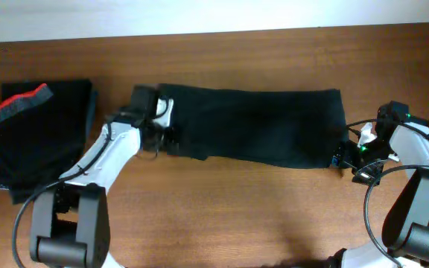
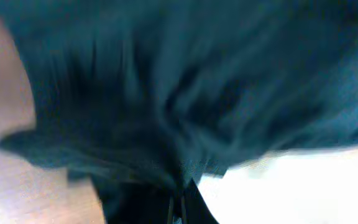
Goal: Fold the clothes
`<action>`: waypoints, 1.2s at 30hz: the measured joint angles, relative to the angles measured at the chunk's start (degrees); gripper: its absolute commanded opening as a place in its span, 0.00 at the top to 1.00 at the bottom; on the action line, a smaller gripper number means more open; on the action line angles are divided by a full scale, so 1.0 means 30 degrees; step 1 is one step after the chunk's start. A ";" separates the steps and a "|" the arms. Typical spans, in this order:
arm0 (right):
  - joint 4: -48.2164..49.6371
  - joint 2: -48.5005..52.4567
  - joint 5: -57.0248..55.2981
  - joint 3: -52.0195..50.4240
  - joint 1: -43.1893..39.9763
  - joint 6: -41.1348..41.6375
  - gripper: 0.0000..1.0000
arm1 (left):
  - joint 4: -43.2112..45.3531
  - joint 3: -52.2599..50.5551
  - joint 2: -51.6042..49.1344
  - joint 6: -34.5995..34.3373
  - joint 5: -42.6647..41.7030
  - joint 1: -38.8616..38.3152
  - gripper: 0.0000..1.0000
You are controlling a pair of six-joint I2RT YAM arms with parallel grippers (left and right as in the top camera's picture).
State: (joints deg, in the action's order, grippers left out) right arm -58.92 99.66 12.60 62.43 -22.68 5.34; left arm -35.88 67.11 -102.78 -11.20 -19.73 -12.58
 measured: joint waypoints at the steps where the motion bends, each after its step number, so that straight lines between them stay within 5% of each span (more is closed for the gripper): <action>1: -0.0007 0.0000 0.0000 0.0000 0.0000 0.0015 0.19 | 0.0568 0.0765 0.0000 0.0000 0.0080 0.0000 0.98; 6: -0.0007 0.0000 0.0000 0.0000 0.0000 0.0015 0.19 | 0.3781 0.1566 -0.0080 -0.0007 0.2127 -0.0095 0.97; 9: -0.0007 0.0000 0.0000 0.0000 0.0000 0.0000 0.19 | 0.4233 0.1581 -0.1515 -0.0015 0.2834 -0.0423 0.75; 17: -0.0138 0.0000 0.0000 0.0000 0.0000 0.0022 0.19 | 0.3133 0.1596 -0.3024 0.0284 0.2885 -0.0452 0.64; 23: -0.0138 0.0000 0.0000 0.0000 0.0000 0.0007 0.19 | 0.1151 0.2193 -0.0240 0.0707 0.2965 0.0248 0.49; 29: -0.0117 0.0000 0.0000 -0.0007 0.0000 0.0000 0.19 | -0.3628 0.2557 0.3198 0.0809 0.4269 0.0219 0.49; 36: -0.0117 0.0000 0.0007 -0.0015 0.0000 0.0007 0.19 | -0.1115 0.0124 -0.0612 0.1668 0.4495 0.0219 0.48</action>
State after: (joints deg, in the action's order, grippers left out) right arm -59.27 99.66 12.62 62.39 -22.68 5.37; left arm -39.22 67.48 -104.62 -6.20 -6.24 -11.92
